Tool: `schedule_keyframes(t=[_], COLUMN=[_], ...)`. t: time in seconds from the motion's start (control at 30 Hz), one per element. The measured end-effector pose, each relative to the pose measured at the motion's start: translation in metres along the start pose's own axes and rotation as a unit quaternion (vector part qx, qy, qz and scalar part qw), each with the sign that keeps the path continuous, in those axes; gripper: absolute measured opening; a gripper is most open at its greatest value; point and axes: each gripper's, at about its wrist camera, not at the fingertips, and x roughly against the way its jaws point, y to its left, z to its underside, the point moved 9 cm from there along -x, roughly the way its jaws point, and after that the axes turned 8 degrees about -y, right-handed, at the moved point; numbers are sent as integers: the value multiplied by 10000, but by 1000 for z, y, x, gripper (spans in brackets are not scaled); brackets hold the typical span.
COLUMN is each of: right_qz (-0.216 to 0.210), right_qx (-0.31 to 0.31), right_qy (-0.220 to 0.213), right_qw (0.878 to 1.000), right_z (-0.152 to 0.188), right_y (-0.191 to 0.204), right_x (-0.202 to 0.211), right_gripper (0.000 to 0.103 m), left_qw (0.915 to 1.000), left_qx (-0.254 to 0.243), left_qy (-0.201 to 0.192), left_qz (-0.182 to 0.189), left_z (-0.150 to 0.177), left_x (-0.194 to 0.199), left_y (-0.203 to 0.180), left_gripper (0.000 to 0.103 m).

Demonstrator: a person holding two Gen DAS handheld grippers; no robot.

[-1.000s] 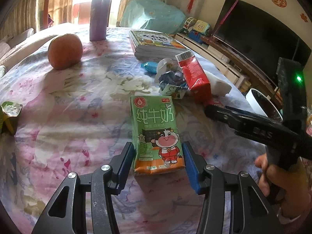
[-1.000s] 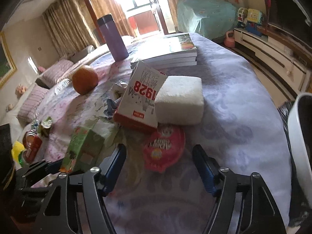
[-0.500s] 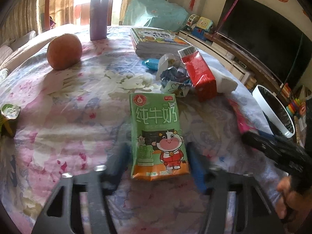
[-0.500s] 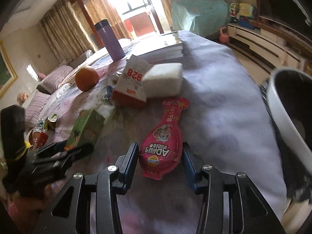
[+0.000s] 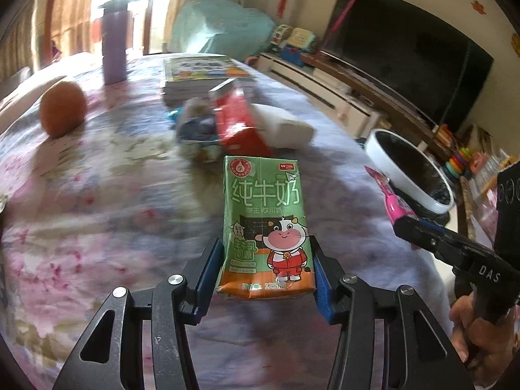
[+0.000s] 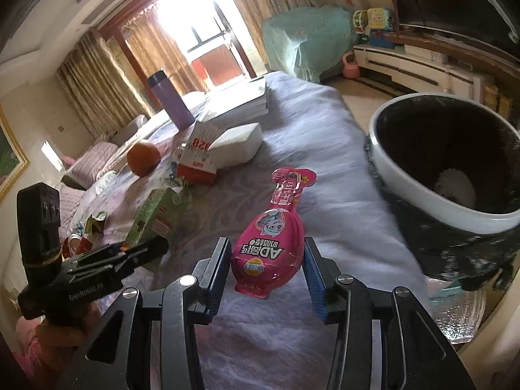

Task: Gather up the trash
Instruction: 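Carry the milk carton and pink bottle in both tools over the bin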

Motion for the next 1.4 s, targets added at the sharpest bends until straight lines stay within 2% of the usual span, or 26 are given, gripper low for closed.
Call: schedule_keyframes(t=[0.8, 1.1, 1.4], right_qz=[515, 691, 827], right_qx=[-514, -611, -643], right_qy=[-767, -907, -934], right_qw=[9944, 9916, 9901], right_z=[-40, -51, -58], right_y=[-85, -112, -133], right_x=[65, 76, 77], right_gripper=[45, 45, 44], left_qw=[9957, 9920, 9889], left_qx=[-620, -918, -1134], left_qy=[36, 25, 64], left_qz=[687, 868, 963], left_z=[-31, -45, -57], left_x=[-37, -55, -76], left_y=[-95, -134, -155], left_gripper=[50, 50, 50])
